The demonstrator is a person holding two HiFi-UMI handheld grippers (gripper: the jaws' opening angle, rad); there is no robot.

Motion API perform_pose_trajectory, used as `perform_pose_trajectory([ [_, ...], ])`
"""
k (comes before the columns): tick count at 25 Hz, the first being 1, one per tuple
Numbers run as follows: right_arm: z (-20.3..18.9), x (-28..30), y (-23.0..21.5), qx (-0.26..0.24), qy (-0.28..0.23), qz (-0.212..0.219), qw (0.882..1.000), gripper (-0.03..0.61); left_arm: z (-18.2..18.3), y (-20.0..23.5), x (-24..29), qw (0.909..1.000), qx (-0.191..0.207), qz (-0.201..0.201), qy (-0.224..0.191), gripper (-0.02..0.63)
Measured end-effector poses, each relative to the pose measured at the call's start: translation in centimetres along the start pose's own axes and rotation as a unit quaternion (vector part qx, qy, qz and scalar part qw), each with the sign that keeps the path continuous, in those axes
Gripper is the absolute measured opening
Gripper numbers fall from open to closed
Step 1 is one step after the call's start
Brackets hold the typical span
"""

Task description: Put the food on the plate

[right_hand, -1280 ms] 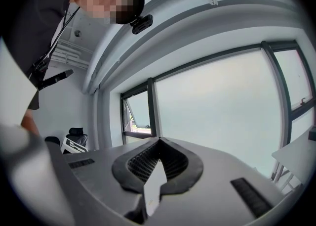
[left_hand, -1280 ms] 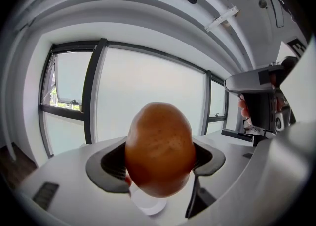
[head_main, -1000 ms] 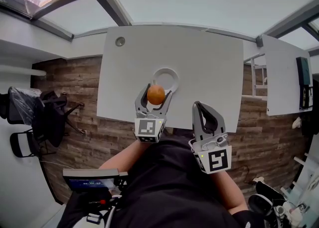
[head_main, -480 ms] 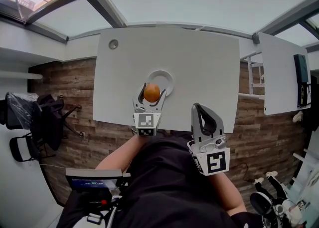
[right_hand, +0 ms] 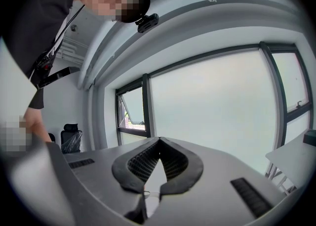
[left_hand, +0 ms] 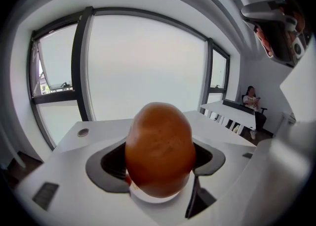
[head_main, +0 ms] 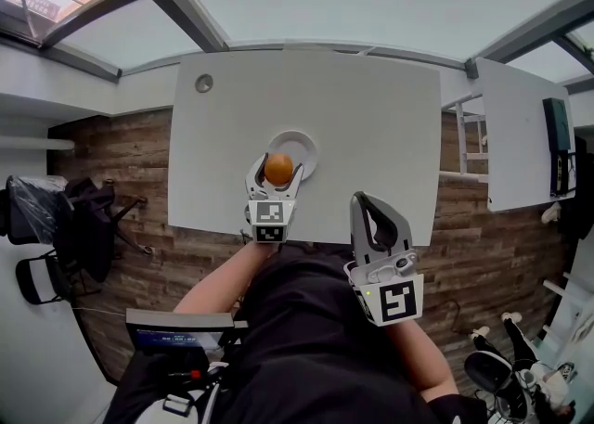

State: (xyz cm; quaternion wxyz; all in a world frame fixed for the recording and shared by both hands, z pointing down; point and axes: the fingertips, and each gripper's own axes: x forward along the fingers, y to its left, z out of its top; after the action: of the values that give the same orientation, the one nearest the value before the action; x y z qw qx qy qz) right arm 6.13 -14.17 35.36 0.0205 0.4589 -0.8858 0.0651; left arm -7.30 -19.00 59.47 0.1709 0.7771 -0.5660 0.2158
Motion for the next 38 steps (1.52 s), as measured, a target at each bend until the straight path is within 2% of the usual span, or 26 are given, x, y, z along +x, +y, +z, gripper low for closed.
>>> perform_pose_trajectory([
  [5, 0.6, 0.0, 0.3, -0.010, -0.009, 0.001, 1.000, -0.003, -1.6, 0.8, 1.3, 0.9996, 0.001, -0.002, 0.027, 0.339],
  [10, 0.3, -0.1, 0.6, -0.022, 0.000, 0.006, 1.000, -0.003, -1.6, 1.4, 1.1, 0.9984, -0.016, -0.001, 0.055, 0.339],
  [16, 0.3, -0.3, 1.2, -0.016, -0.003, 0.011, 1.000, -0.003, -3.6, 1.5, 2.3, 0.9980, -0.011, 0.014, 0.061, 0.339],
  [22, 0.8, -0.5, 1.3, -0.009, -0.005, 0.006, 1.000, -0.003, -6.2, 0.9, 3.3, 0.9957, -0.004, -0.015, 0.091, 0.339],
  [27, 0.6, -1.3, 0.9, -0.011, -0.002, 0.001, 1.000, -0.003, -6.0, 1.1, 3.8, 0.9950, 0.013, -0.024, 0.096, 0.339],
  [32, 0.4, -1.7, 0.8, -0.009, -0.004, 0.001, 1.000, -0.003, -7.6, 1.1, 4.1, 0.9909, 0.004, -0.037, 0.130, 0.339],
  [36, 0.2, -2.3, 0.2, -0.014, -0.002, -0.003, 1.000, -0.003, -8.5, 1.2, 5.0, 0.9913, -0.028, -0.038, 0.123, 0.339],
  [38, 0.1, -2.4, -0.2, -0.020, 0.000, -0.005, 1.000, -0.003, -9.0, 1.3, 5.4, 0.9910, -0.026, -0.036, 0.126, 0.339],
])
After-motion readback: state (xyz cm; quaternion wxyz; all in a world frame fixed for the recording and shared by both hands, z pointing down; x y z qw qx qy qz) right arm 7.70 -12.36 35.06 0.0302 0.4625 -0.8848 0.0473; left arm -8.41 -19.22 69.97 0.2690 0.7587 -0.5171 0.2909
